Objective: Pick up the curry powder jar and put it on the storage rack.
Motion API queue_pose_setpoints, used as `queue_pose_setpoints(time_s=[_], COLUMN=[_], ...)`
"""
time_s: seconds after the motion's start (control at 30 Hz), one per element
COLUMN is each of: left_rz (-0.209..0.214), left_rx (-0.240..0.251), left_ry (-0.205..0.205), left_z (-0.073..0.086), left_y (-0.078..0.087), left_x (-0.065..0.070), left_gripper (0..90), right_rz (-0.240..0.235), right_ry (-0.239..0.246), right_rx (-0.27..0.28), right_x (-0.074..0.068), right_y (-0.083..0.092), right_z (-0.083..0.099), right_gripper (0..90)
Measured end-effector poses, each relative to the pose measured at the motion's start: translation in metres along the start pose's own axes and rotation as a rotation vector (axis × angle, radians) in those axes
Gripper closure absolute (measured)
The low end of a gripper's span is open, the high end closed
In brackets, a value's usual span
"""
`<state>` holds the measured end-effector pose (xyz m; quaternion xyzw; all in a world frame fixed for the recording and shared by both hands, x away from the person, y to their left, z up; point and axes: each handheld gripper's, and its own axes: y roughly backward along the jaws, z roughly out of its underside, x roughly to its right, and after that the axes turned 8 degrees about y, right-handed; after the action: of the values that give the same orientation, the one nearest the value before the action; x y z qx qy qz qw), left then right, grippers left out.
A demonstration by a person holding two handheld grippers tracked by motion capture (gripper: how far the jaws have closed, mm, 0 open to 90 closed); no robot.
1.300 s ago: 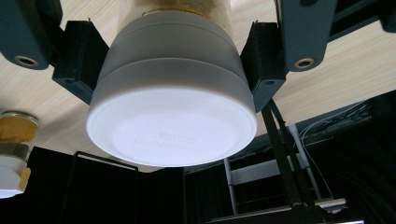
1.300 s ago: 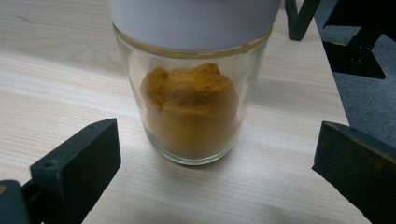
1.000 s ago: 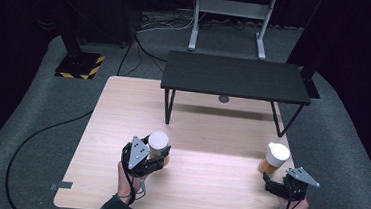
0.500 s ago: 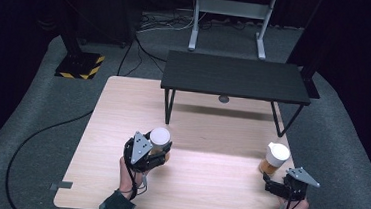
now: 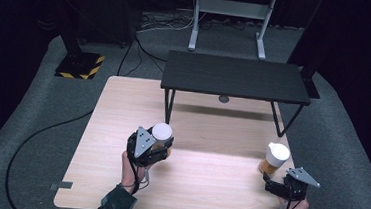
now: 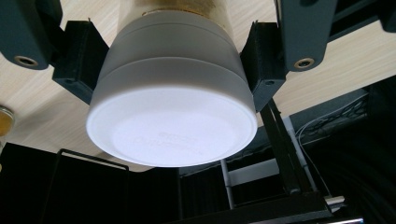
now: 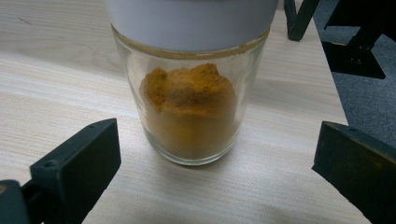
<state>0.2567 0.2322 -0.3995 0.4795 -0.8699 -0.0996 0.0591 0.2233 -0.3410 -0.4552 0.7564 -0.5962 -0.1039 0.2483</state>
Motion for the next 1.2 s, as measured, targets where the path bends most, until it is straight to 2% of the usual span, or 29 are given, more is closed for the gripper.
queue_pose_setpoints(time_s=[0.17,0.6,1.2], left_rz=[0.002,0.000,-0.010], left_rx=[-0.001,-0.009,-0.020], left_ry=[-0.009,0.013,0.003], left_z=[-0.004,-0.010,-0.020], left_y=[-0.004,-0.017,-0.036], left_x=[-0.001,-0.008,-0.013], left_gripper=[33.3,33.3,33.3], right_rz=[-0.001,-0.003,-0.003], right_ry=[0.001,0.002,0.001], right_rx=[0.000,-0.002,-0.002], right_x=[0.000,0.001,0.001], right_y=[0.000,0.000,0.000], right_z=[0.000,0.000,0.000], right_gripper=[0.0,0.0,0.0])
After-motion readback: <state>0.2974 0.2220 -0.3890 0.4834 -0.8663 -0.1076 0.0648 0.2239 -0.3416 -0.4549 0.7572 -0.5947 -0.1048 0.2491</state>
